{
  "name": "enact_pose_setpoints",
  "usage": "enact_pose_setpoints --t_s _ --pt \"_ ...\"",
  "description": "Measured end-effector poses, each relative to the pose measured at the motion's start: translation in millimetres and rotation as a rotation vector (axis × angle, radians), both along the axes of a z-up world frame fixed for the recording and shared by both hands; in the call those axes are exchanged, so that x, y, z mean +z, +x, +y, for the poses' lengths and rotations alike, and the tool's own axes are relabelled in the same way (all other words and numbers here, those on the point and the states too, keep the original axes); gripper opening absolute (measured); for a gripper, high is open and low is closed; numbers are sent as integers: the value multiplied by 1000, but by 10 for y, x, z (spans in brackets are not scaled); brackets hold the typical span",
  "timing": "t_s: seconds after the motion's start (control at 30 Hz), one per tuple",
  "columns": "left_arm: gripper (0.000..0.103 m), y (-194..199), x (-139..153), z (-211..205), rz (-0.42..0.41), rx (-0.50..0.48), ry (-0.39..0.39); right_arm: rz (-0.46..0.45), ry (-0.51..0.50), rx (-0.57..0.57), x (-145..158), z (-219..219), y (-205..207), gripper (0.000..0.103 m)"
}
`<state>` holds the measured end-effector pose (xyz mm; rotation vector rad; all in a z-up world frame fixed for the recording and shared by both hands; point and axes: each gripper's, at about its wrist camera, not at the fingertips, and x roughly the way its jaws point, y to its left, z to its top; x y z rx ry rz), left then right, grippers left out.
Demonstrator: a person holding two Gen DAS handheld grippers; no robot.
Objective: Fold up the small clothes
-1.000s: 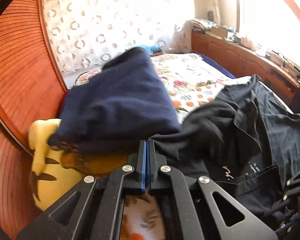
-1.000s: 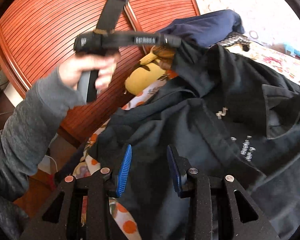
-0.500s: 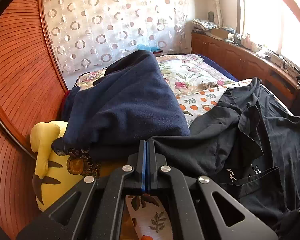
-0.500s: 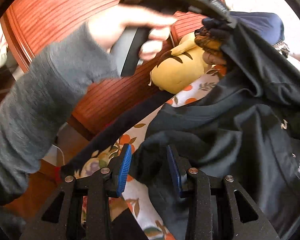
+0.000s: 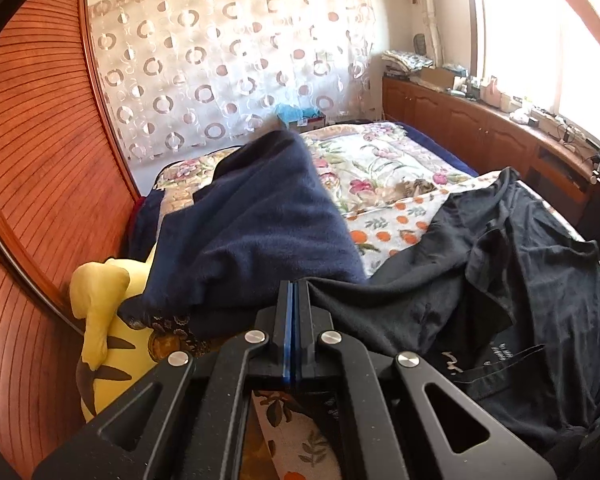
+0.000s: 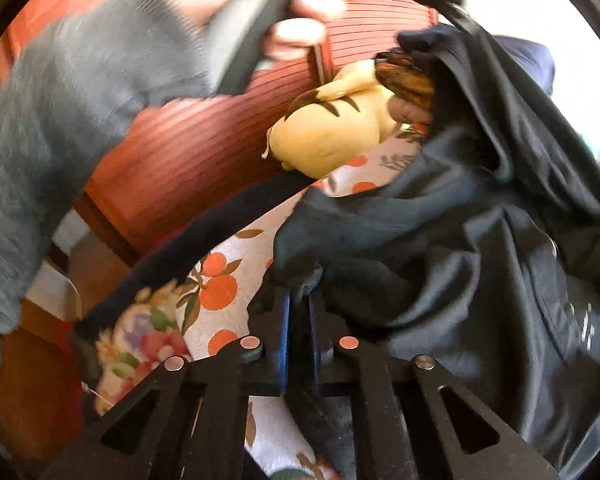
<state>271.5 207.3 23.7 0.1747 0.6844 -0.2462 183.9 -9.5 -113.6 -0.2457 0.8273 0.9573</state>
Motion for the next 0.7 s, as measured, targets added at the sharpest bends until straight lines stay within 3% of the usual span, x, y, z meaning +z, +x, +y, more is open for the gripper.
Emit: enact_pose_setpoints --t_s 0.33,0.7 --pt "1 -184 474 -454 -89 -49 -21 -114 180 -199 670 -1233 -14 7" --pt "1 125 969 -1853 -145 -195 -28 -199 240 -449 865 -2558 -463 7"
